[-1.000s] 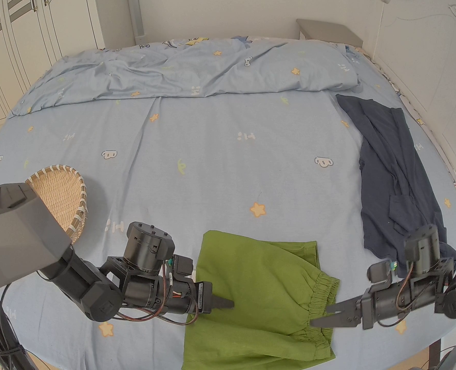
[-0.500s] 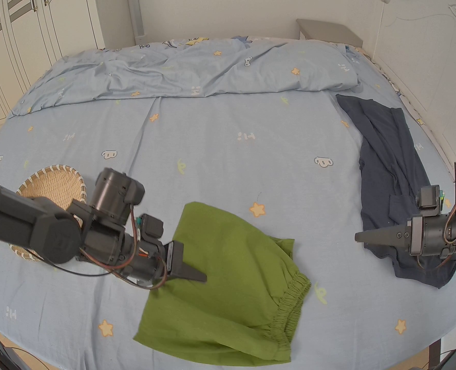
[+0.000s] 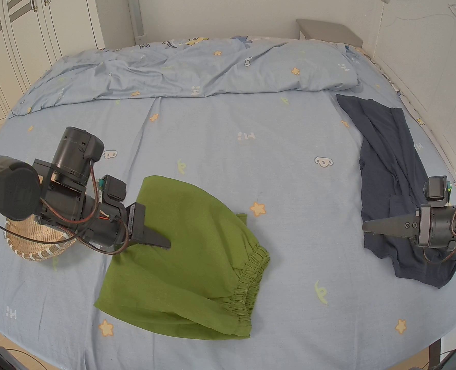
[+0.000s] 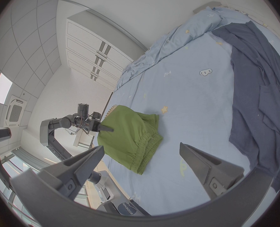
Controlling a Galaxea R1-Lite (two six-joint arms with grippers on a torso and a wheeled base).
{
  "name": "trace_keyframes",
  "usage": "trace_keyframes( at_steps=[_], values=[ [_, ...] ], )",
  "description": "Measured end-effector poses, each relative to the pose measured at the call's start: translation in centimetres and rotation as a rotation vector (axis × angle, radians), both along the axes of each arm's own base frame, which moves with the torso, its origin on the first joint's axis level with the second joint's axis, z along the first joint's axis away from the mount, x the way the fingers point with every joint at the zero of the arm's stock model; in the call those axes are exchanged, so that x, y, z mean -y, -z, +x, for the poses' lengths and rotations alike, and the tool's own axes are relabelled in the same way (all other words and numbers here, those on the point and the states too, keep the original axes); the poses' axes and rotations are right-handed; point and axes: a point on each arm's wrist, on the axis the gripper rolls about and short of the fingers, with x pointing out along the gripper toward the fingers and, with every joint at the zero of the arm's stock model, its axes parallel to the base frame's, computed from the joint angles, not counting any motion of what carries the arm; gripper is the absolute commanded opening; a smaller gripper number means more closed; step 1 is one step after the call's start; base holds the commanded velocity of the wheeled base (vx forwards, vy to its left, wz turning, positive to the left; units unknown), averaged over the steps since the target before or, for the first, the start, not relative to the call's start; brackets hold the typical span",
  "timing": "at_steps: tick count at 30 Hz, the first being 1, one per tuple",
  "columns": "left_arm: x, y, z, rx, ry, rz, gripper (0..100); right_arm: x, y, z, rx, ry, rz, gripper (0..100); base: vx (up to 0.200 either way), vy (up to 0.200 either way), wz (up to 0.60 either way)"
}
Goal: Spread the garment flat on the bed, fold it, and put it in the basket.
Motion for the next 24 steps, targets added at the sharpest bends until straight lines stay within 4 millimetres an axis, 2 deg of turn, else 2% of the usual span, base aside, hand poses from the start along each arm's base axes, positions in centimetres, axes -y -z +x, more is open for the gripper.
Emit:
trace_keyframes(
  at_steps=[8,24],
  values=[
    [-1.0,-2.3,-1.0,0.042,0.001,0.023,0,-0.1,0.0,0.0,-0.005,-0.006,0.003,100,0.000,0.200,0.00],
    [-0.4,-3.2,-2.1,0.077,0.017,0.036,0,-0.2,0.1,-0.1,-0.008,-0.008,0.003,100,0.000,0.200,0.00]
  ],
)
